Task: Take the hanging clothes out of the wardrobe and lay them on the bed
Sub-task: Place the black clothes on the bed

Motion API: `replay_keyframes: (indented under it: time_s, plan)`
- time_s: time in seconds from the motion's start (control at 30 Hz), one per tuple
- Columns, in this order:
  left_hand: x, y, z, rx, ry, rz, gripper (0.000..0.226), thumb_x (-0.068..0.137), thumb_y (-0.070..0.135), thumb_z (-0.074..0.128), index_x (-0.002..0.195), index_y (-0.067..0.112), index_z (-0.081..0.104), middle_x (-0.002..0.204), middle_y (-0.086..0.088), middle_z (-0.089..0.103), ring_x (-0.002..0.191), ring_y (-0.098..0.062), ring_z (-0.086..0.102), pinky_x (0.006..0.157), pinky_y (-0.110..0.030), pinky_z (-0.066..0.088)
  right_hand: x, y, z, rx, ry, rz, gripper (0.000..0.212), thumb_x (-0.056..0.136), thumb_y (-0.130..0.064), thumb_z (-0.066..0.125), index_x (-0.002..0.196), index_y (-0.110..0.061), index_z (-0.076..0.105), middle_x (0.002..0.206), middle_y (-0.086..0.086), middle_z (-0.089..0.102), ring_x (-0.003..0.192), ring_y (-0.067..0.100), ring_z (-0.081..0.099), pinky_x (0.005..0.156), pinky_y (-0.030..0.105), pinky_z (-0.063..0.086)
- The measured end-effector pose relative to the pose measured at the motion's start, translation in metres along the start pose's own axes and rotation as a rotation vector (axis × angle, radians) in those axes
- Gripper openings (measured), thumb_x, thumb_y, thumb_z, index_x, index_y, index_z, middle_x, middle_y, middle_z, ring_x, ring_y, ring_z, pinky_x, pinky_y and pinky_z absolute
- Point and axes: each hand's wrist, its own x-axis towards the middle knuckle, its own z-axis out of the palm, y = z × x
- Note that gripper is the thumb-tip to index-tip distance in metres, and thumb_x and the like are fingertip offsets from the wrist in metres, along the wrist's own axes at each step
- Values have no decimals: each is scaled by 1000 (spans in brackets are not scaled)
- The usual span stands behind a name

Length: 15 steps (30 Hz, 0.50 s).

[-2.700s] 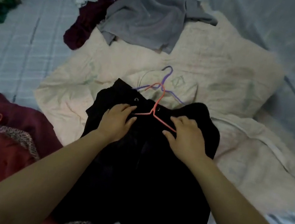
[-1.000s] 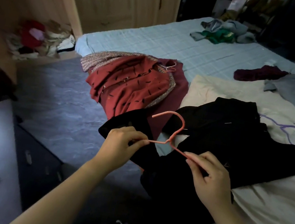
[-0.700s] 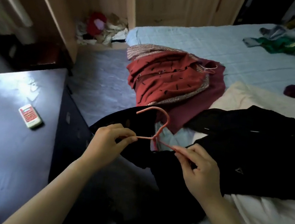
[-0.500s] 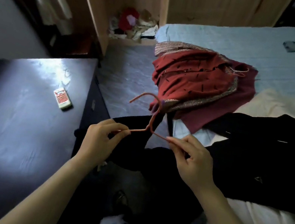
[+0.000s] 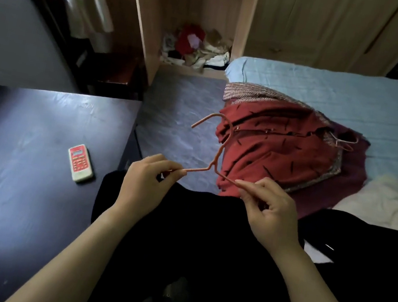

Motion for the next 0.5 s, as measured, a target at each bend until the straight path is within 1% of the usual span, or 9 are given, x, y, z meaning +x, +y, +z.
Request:
replay_keyframes:
  time_s: [0.07, 0.1, 0.17, 0.2, 0.3, 0.37, 0.43, 0.5]
  plan:
    - [26, -12, 1, -1, -11, 10, 27, 82, 39, 63, 85, 16, 75, 71, 9, 58, 64, -10, 55, 60, -25, 45, 25, 9, 9, 15, -25, 3, 20, 87, -28, 59, 99, -21, 74, 70, -6, 55, 58, 9, 51, 54, 21, 40]
    - [39, -19, 0, 11, -16, 21, 27, 82, 39, 62, 85, 16, 75, 71, 9, 58, 63, -10, 54, 59, -25, 45, 38, 12, 14, 19, -35, 1, 19, 87, -27, 61, 100, -21, 73, 70, -5, 55, 59, 11, 53, 53, 25, 41]
    - [67, -32, 0, 29, -16, 42, 31, 83, 45, 58, 85, 19, 75, 71, 8, 59, 62, -10, 52, 57, -31, 47, 67, 20, 25, 23, -28, 8, 17, 86, -21, 65, 100, -23, 73, 70, -5, 55, 59, 14, 54, 52, 32, 43]
    - [83, -40, 0, 29, -8, 43, 33, 83, 47, 55, 84, 20, 74, 71, 8, 59, 61, -10, 52, 55, -34, 48, 84, 23, 32, 16, -9, 5, 18, 85, -19, 65, 100, -24, 73, 69, -5, 55, 59, 15, 54, 52, 33, 43]
    - [136, -61, 2, 41, 56, 36, 34, 83, 48, 53, 82, 21, 73, 70, 12, 56, 62, -6, 48, 55, -41, 48, 142, 35, 52, -45, 30, -38, 17, 84, -18, 66, 99, -24, 73, 70, -4, 55, 61, 14, 54, 56, 32, 44]
    - [170, -73, 5, 47, 87, 35, 34, 84, 48, 52, 82, 21, 73, 70, 13, 54, 62, -4, 48, 57, -43, 49, 179, 45, 63, -74, 46, -72, 15, 86, -22, 64, 99, -23, 73, 72, -3, 56, 64, 15, 55, 57, 31, 45]
    - [205, -85, 11, 38, 107, 45, 34, 84, 47, 52, 84, 21, 72, 72, 10, 58, 63, -10, 54, 59, -46, 50, 213, 60, 74, -96, 70, -103, 17, 87, -24, 62, 99, -20, 73, 74, -2, 57, 67, 14, 56, 60, 30, 46]
    - [244, -99, 21, 60, 127, 71, 33, 85, 46, 52, 85, 20, 72, 74, 6, 60, 65, -16, 57, 61, -47, 50, 248, 79, 87, -116, 84, -110, 16, 87, -21, 64, 100, -19, 74, 74, -1, 58, 68, 15, 57, 61, 31, 47]
